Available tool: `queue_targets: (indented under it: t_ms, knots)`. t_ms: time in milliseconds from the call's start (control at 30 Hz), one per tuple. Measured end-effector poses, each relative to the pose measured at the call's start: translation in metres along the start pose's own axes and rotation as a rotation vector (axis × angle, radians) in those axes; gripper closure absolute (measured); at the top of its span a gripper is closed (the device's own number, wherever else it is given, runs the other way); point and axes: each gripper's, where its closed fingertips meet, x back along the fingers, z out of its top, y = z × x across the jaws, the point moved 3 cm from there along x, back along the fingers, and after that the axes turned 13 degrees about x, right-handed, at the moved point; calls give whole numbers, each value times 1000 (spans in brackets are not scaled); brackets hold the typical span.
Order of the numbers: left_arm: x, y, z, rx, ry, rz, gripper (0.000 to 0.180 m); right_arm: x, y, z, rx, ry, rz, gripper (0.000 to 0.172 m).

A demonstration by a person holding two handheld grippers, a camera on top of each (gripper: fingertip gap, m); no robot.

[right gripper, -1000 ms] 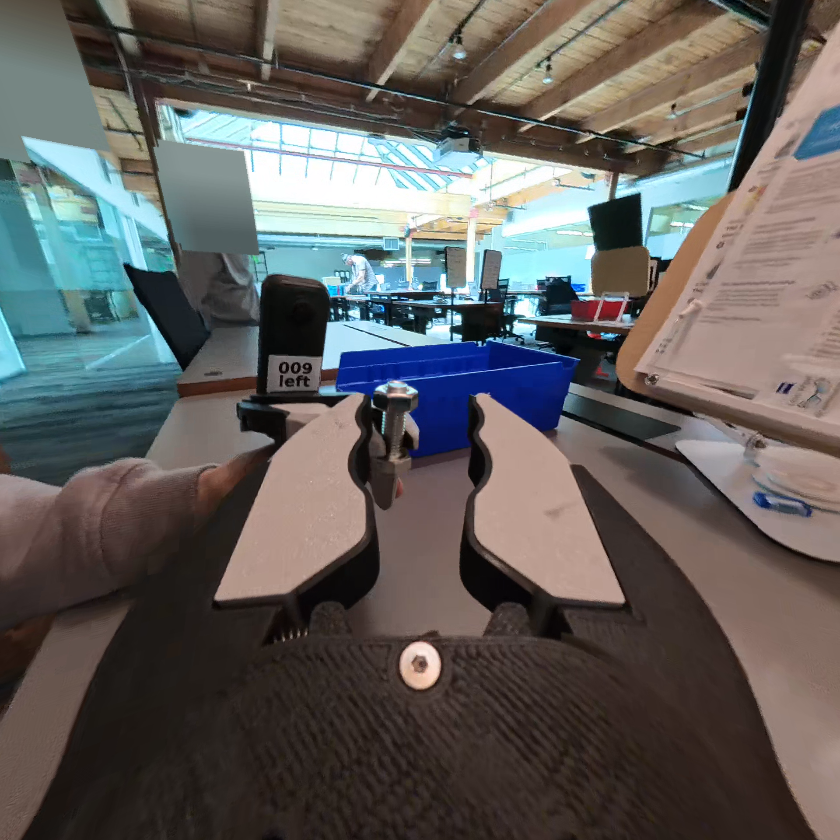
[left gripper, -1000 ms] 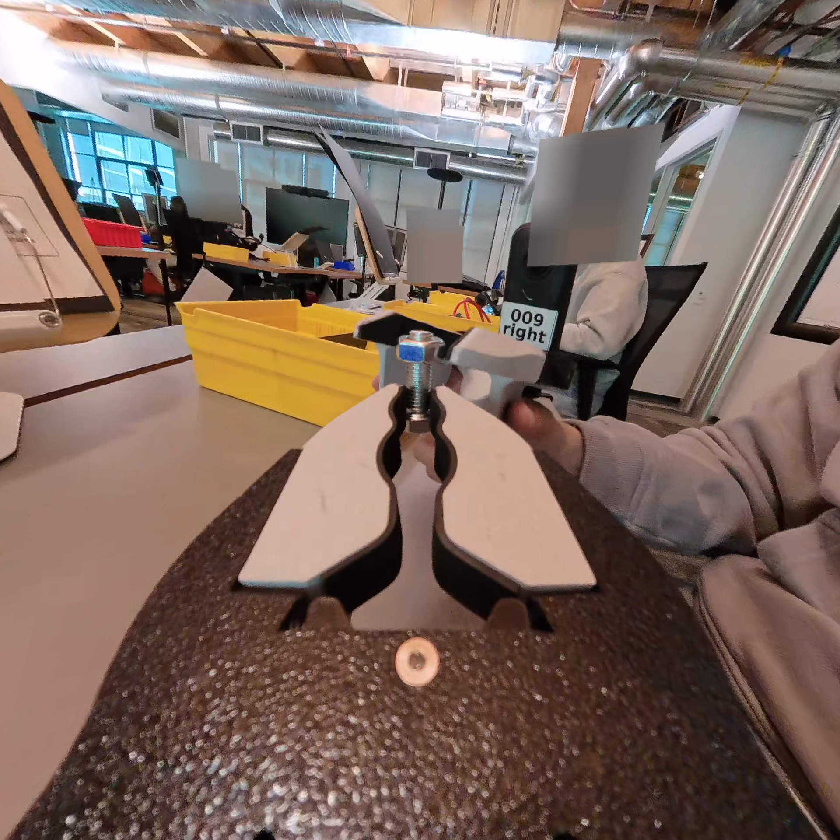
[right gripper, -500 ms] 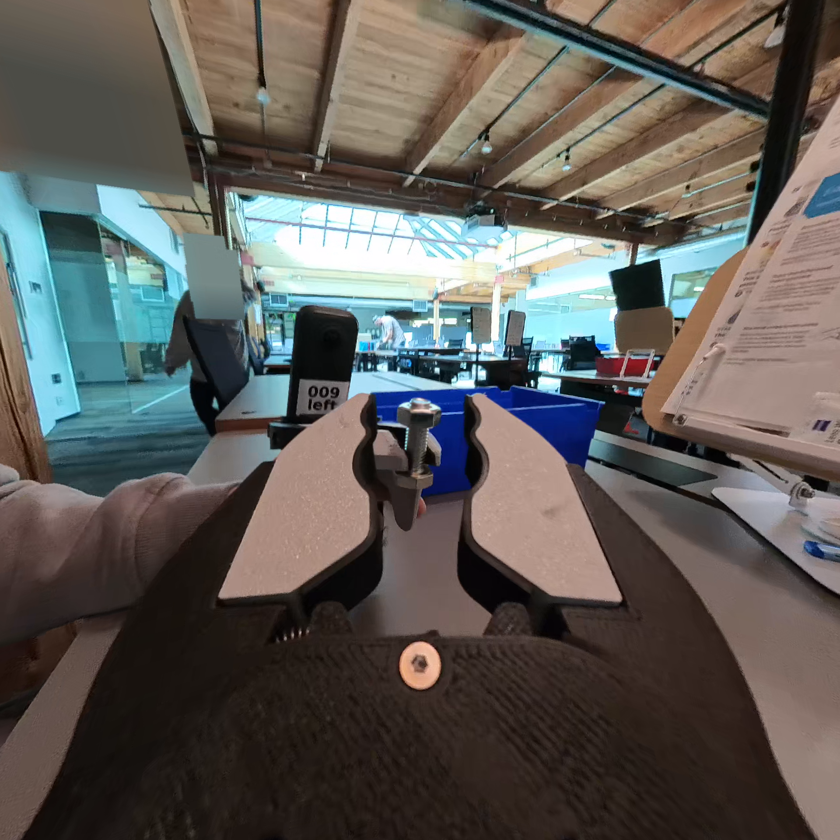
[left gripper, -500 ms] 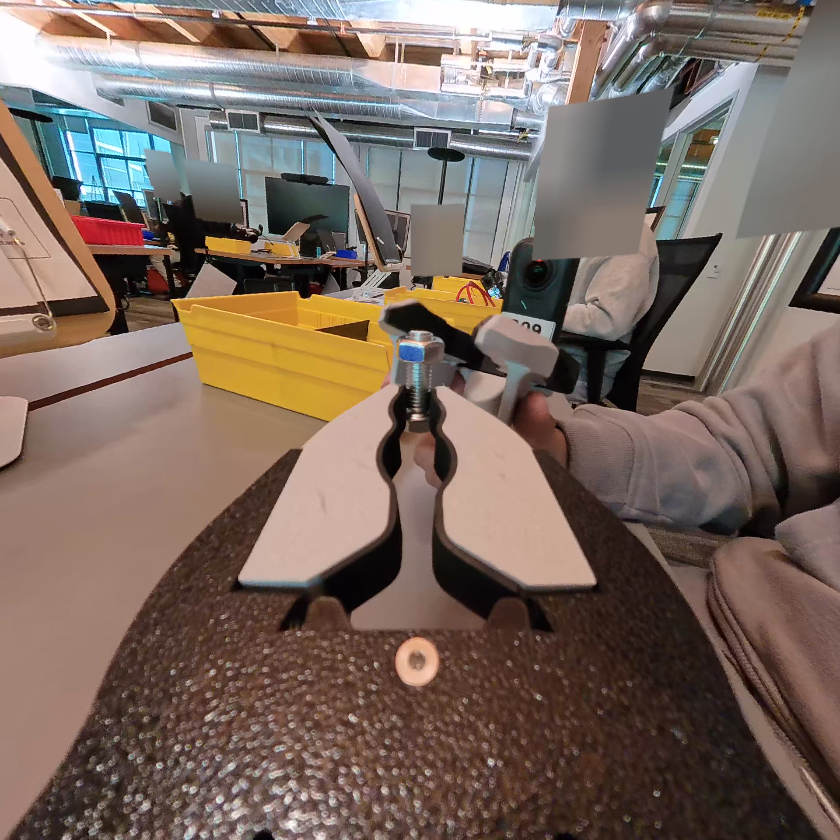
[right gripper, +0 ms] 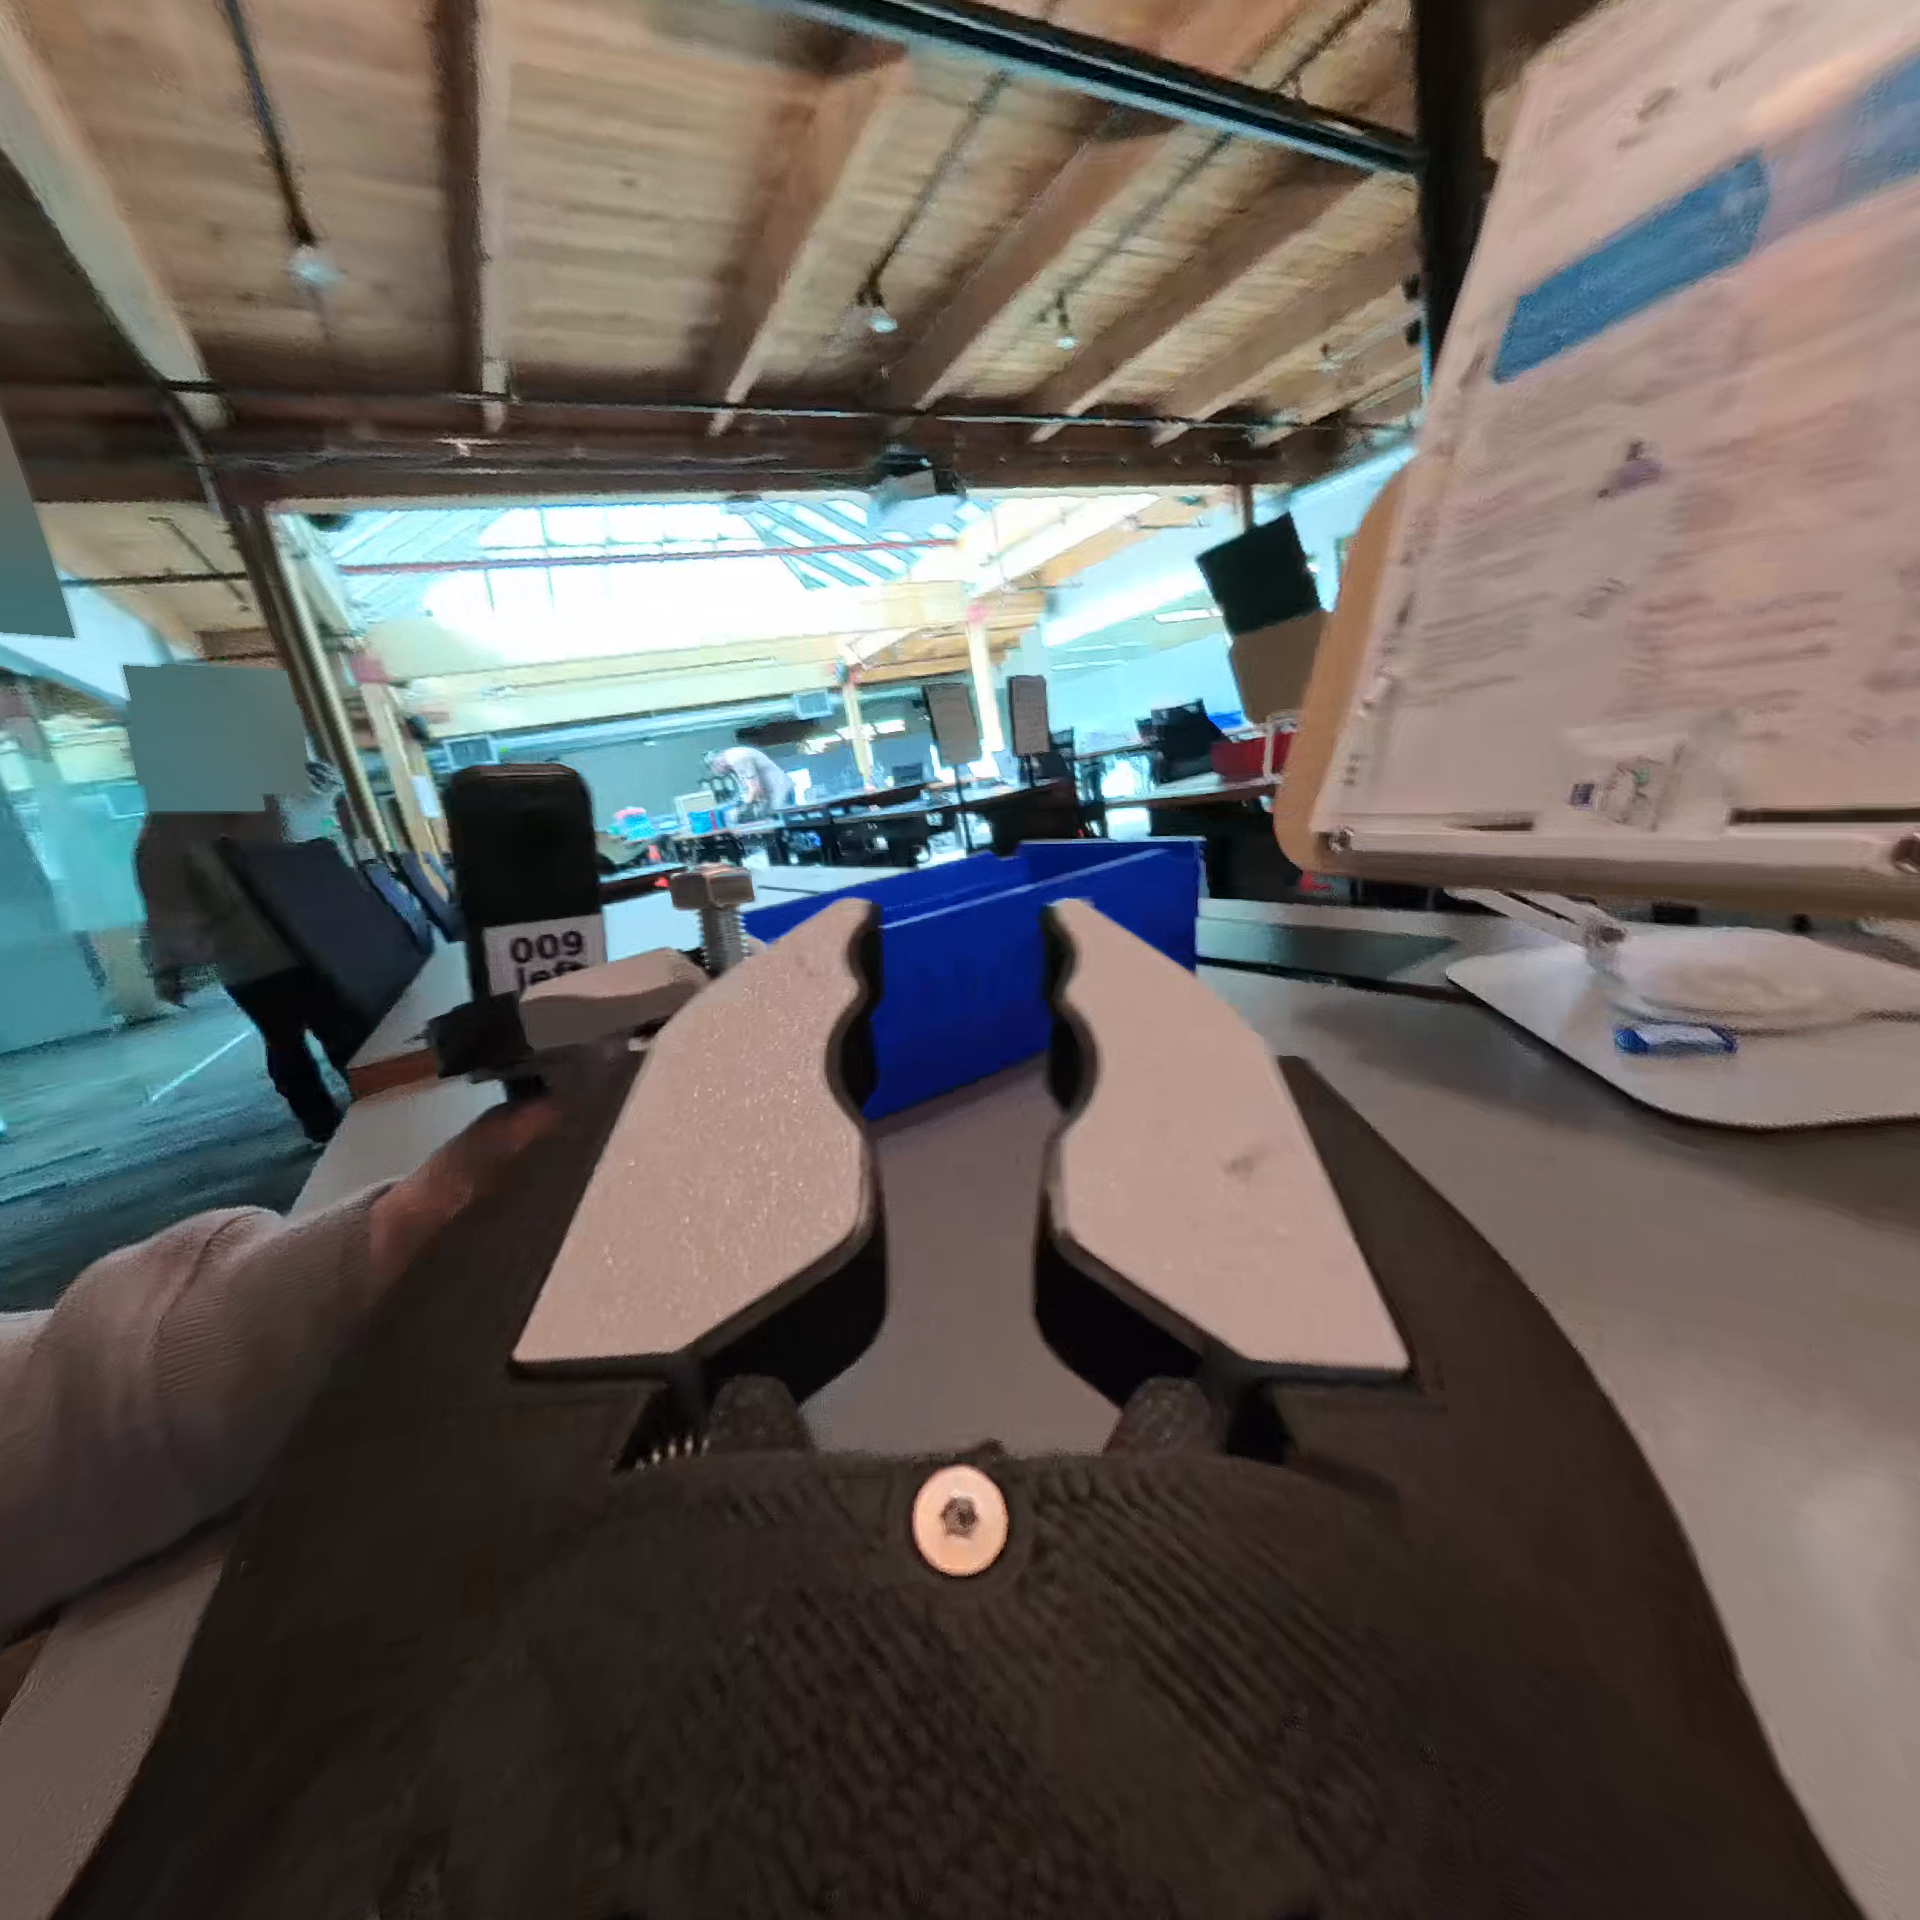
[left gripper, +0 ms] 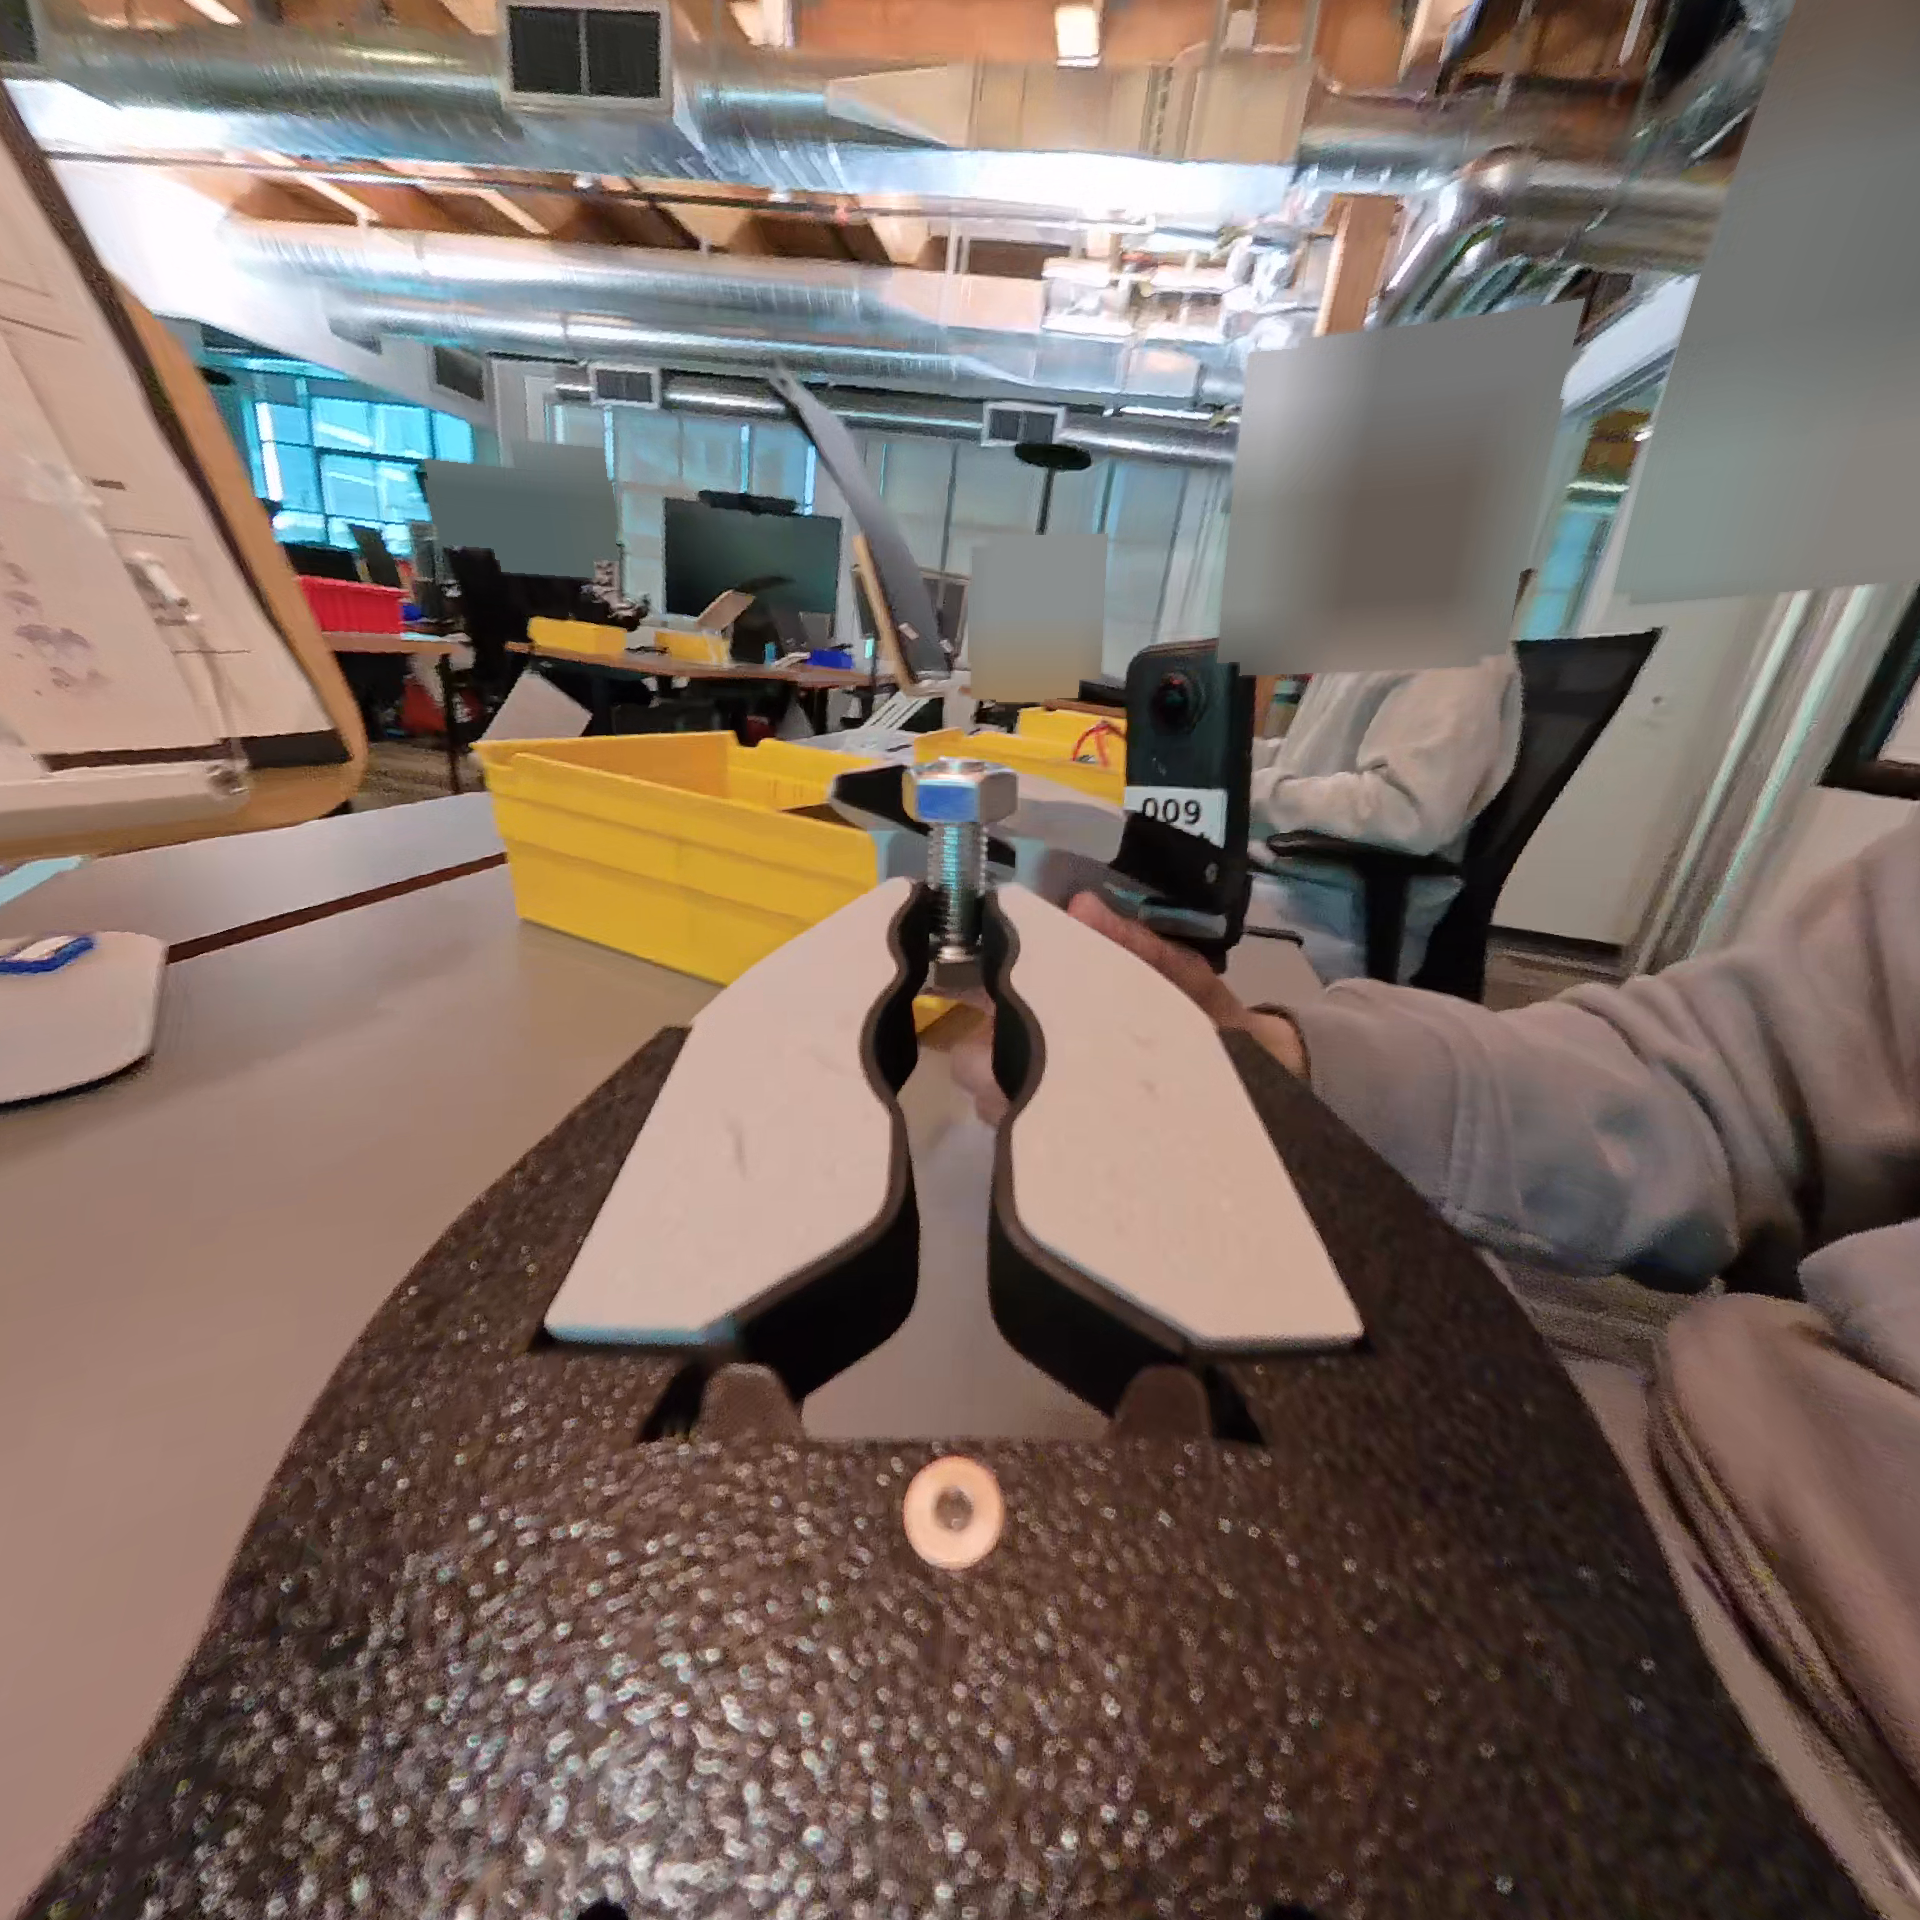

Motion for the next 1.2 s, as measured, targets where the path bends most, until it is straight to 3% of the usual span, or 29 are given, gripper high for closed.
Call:
queue_targets:
  t_ms: [33, 133, 300, 400, 533, 633, 667, 700, 833, 1000, 1067, 1200]
  knots:
    - [1, -2, -1, -6, -16, 20, 172, 0, -1, -2, 0, -18, 23, 132]
    - [-4, 0, -4, -18, -32, 18, 172, -5, -29, 3, 44, 20, 168, 137]
    - [-13, 5, -16, -95, -119, 37, 172, -11, -44, -1, 93, -4, 217, 134]
    - [-17, 7, -19, -111, -131, 35, 172, -10, -40, 0, 72, 0, 197, 138]
    - [-11, -1, -15, -100, -109, 82, 172, -10, -30, -4, 41, -28, 151, 130]
    - [-3, -3, -4, -64, -29, 69, 172, -7, -11, -8, 10, -45, 47, 150]
    - [-2, -4, -2, -56, -15, 73, 172, -6, -8, -8, -3, -51, 33, 135]
    - [-2, -5, -3, -53, -22, 83, 172, -5, -11, -6, -7, -40, 67, 132]
    - [-8, -4, -12, -97, -88, 104, 172, -9, -33, -2, 33, -9, 180, 132]
    - [-14, -2, -20, -167, -153, 125, 172, -12, -35, -7, 94, -54, 158, 139]
    - [-12, -5, -18, -164, -147, 147, 172, -12, -29, -9, 77, -70, 127, 132]
    - [-2, -8, -5, -124, -48, 151, 172, -8, -12, -12, 62, -91, 32, 147]
